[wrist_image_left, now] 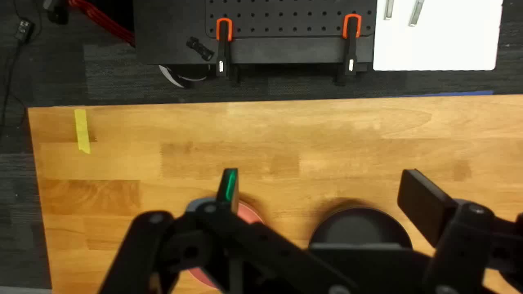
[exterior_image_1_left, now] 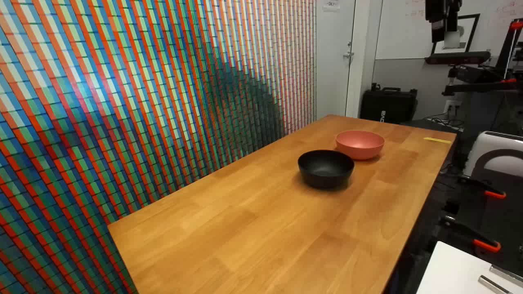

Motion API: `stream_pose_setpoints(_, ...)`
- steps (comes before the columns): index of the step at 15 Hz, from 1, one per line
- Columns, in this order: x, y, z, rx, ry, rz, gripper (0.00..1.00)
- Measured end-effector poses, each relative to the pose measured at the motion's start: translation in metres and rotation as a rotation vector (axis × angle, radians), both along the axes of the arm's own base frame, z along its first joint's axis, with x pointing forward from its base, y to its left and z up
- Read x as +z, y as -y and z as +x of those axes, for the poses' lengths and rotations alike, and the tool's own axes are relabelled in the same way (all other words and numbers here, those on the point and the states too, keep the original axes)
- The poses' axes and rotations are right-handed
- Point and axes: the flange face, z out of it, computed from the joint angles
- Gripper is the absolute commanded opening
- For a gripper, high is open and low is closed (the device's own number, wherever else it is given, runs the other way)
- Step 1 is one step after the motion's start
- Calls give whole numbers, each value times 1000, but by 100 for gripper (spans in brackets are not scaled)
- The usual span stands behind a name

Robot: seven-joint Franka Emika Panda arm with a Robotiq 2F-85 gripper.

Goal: Put the orange bowl in the black bowl

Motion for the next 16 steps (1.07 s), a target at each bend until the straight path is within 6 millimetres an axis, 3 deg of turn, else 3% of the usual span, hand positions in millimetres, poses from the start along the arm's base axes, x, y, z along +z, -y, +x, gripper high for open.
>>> stream_pose_setpoints(11, 1, 0, 2, 1, 12, 2, 100)
stream_pose_setpoints(16, 25, 25, 38, -46, 209, -66, 100)
